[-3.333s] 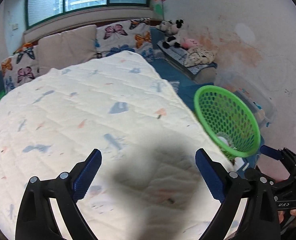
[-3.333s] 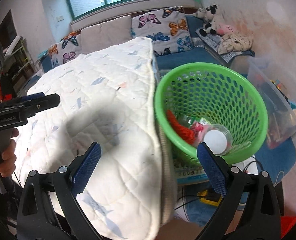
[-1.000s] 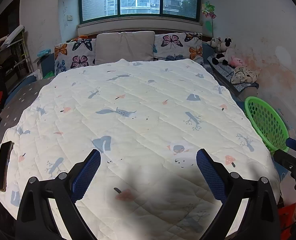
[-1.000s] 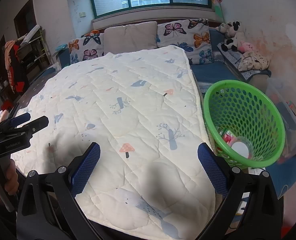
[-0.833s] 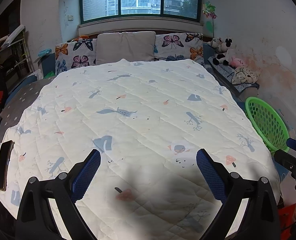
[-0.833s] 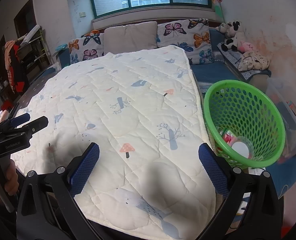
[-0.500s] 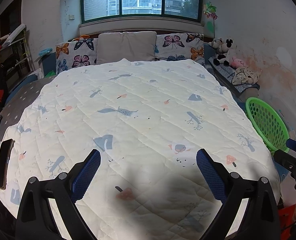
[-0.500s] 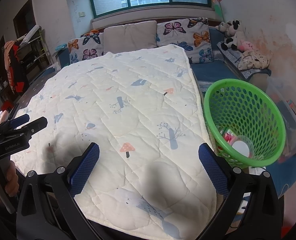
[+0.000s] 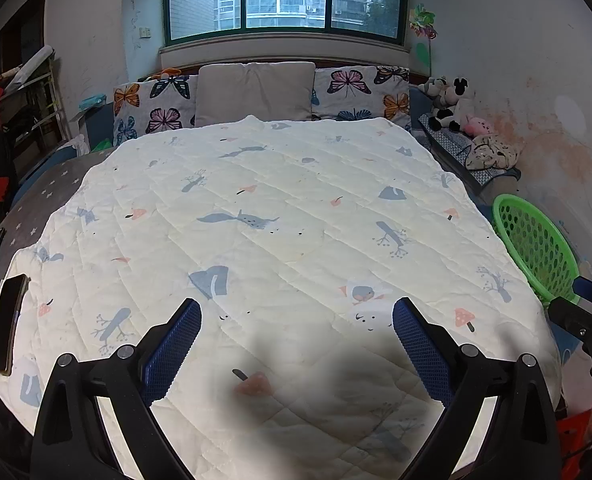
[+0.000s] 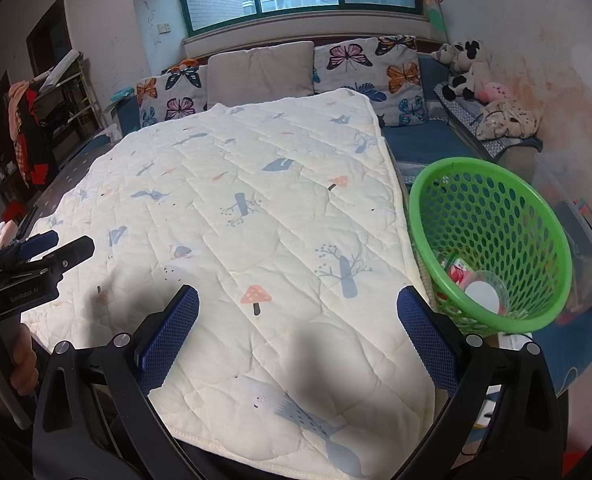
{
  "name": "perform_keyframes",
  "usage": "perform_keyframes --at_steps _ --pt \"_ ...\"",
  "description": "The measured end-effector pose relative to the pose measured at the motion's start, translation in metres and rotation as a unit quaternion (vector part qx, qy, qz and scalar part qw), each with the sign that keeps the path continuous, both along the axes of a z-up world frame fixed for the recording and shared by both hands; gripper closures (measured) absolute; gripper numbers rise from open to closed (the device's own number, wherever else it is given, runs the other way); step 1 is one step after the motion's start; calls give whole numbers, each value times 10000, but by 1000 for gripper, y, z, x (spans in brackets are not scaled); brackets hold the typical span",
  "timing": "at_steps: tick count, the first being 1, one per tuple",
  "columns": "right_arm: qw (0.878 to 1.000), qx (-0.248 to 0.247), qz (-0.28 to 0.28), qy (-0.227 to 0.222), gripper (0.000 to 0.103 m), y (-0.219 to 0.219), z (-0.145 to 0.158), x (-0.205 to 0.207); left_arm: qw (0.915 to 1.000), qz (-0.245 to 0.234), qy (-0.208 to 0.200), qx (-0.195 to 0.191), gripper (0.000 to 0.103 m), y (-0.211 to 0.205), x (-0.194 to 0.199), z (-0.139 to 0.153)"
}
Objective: Collect trash
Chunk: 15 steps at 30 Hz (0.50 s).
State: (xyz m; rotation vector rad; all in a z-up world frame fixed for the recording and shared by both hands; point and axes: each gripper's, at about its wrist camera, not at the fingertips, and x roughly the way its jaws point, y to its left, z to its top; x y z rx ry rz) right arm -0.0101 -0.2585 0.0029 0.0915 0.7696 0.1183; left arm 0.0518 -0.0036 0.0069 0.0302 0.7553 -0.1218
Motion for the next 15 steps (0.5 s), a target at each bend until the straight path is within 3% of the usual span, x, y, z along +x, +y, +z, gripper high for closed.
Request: perform_keyframes --at_steps 15 --pt "10000 7 4 -1 4 1 0 0 10000 40 26 7 10 2 -2 -3"
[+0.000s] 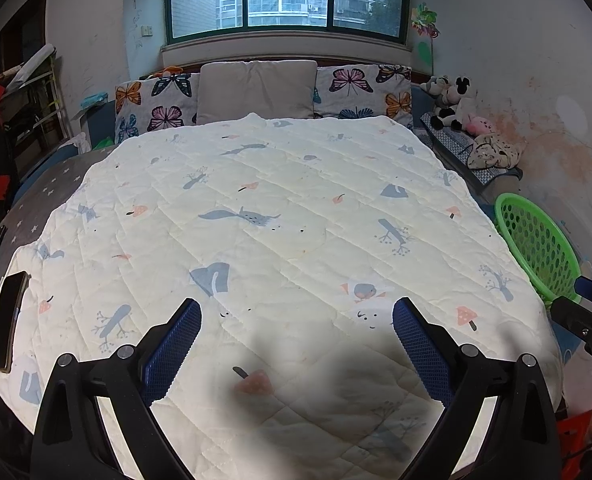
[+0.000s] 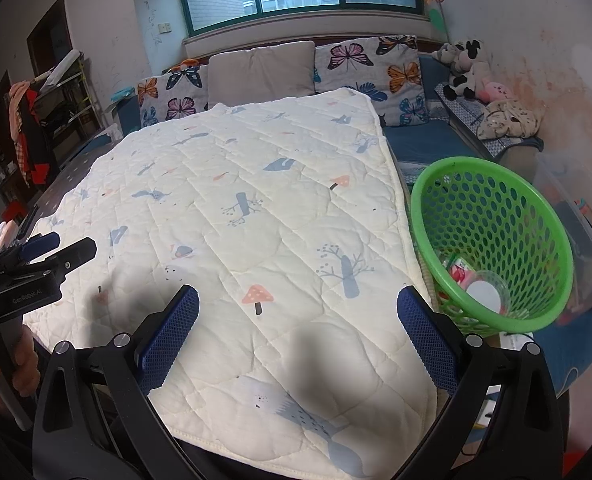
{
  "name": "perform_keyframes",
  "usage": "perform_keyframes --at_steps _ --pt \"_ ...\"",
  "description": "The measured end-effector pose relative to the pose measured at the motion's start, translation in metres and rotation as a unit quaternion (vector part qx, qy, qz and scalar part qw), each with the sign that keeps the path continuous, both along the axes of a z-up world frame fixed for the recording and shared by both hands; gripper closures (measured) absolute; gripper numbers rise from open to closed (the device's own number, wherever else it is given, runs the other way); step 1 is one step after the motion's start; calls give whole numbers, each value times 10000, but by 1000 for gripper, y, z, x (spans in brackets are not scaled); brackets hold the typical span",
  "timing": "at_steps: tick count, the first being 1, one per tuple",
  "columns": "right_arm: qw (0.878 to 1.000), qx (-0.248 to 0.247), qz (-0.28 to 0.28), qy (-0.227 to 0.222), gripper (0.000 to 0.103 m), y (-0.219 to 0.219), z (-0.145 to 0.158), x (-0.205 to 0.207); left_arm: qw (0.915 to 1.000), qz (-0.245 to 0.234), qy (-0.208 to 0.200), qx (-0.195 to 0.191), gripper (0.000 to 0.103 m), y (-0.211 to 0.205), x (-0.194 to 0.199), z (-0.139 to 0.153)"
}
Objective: Collect trash
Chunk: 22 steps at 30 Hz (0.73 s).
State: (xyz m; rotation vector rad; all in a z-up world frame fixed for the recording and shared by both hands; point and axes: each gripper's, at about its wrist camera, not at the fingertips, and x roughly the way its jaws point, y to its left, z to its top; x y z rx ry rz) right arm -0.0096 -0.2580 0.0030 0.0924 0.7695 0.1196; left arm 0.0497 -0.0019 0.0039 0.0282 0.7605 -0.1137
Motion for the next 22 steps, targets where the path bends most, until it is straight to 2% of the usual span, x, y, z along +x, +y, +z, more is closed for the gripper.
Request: perform_keyframes --at_steps 22 --pt "10000 23 13 25 4 3 -3 1 10000 58 -24 44 10 -4 0 -1"
